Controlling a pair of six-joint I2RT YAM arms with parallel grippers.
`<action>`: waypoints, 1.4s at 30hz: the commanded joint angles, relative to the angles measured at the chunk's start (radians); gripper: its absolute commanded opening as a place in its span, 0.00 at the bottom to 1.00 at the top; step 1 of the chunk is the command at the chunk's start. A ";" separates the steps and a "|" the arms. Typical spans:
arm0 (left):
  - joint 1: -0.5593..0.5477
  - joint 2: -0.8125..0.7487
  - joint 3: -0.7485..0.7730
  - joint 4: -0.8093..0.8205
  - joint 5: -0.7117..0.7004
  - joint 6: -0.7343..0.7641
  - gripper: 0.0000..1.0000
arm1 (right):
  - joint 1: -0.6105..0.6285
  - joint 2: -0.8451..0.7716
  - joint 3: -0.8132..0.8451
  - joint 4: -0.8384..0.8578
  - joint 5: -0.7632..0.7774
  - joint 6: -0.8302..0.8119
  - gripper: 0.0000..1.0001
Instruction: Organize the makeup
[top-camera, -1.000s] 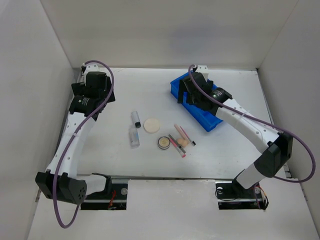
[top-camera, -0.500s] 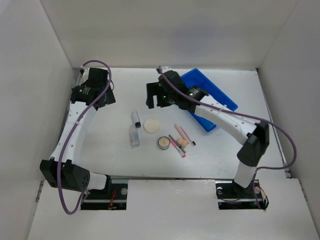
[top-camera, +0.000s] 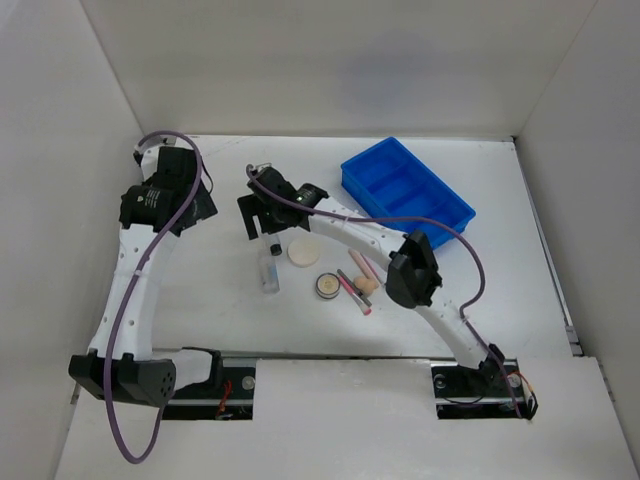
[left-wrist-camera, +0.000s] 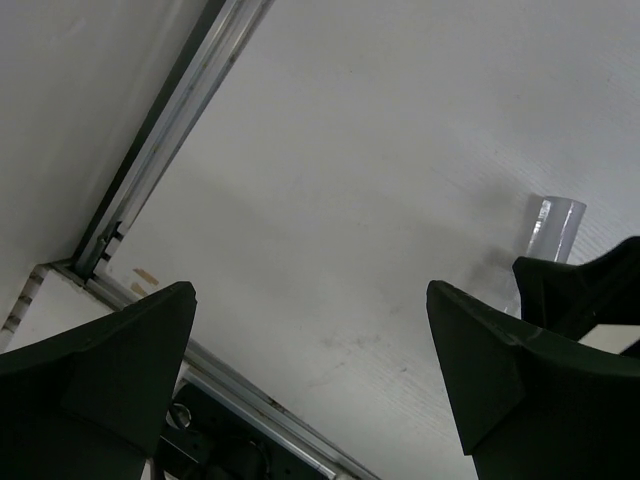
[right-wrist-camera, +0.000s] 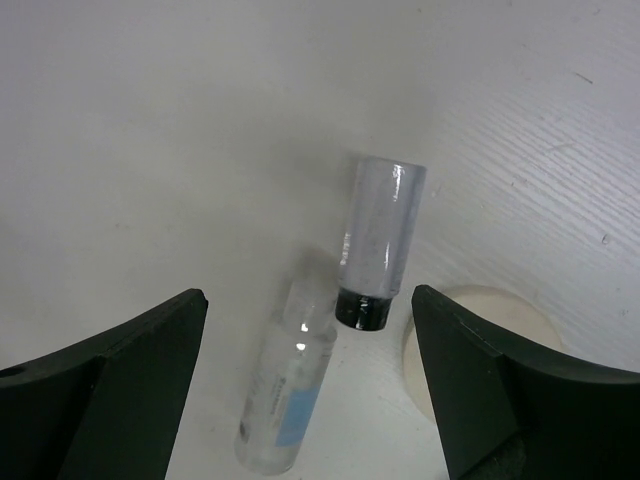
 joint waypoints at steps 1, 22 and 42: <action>0.017 -0.043 -0.019 -0.022 0.027 -0.033 1.00 | -0.011 0.032 0.092 -0.033 0.047 0.019 0.90; 0.027 -0.063 -0.019 -0.034 0.009 -0.004 1.00 | -0.049 0.176 0.178 -0.053 0.135 0.019 0.37; 0.027 -0.063 -0.010 -0.016 0.009 0.015 1.00 | -0.535 -0.218 -0.026 0.108 -0.001 0.319 0.34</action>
